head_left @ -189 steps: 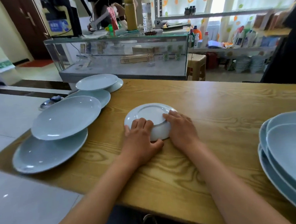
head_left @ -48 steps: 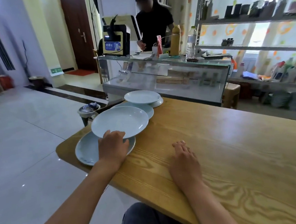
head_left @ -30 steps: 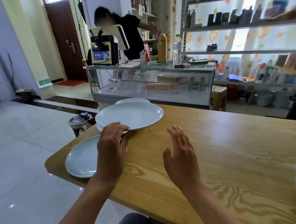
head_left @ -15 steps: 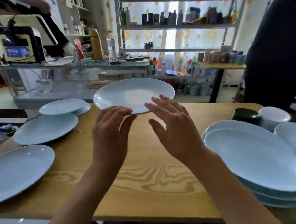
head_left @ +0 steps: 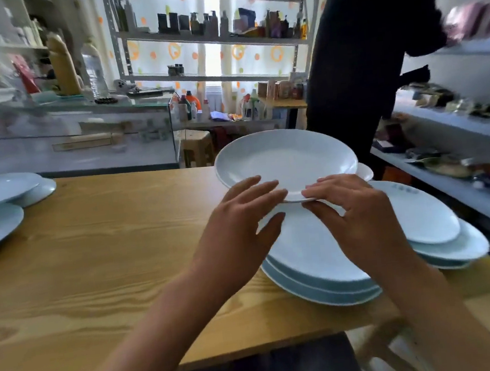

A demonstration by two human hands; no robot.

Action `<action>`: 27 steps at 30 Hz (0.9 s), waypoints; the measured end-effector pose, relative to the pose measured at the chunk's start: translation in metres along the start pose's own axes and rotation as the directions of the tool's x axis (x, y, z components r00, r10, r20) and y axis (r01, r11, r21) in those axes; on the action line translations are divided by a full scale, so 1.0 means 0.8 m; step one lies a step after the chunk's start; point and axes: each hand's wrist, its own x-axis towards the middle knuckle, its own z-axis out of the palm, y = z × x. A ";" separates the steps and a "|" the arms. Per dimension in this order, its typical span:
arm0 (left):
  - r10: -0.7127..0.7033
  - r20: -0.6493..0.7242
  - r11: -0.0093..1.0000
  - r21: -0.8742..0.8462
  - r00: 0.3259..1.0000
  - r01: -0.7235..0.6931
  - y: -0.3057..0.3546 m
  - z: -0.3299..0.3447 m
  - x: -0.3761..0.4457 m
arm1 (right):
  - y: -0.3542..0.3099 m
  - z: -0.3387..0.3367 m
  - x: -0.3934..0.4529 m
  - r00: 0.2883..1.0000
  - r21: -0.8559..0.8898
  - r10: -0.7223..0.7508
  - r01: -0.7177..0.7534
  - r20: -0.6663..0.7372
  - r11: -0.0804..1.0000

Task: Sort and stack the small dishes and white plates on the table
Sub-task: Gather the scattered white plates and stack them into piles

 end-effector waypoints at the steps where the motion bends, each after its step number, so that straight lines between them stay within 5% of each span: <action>1: -0.011 0.037 1.000 0.001 0.999 0.011 0.005 0.006 0.001 | 0.009 -0.008 -0.008 0.999 -0.025 0.027 -0.027 0.020 0.999; 5: -0.076 0.069 0.997 -0.001 0.995 0.076 0.017 0.020 0.003 | 0.034 -0.027 -0.036 0.992 -0.073 0.112 -0.108 0.053 0.991; 20: -0.033 0.254 0.968 0.248 0.967 -0.032 0.023 0.063 0.014 | 0.060 -0.020 -0.060 0.959 -0.136 0.229 -0.208 0.167 0.969; 27: -0.040 0.207 0.987 0.158 0.977 0.007 0.021 0.057 0.017 | 0.062 -0.019 -0.059 0.911 -0.162 0.304 -0.268 0.279 0.950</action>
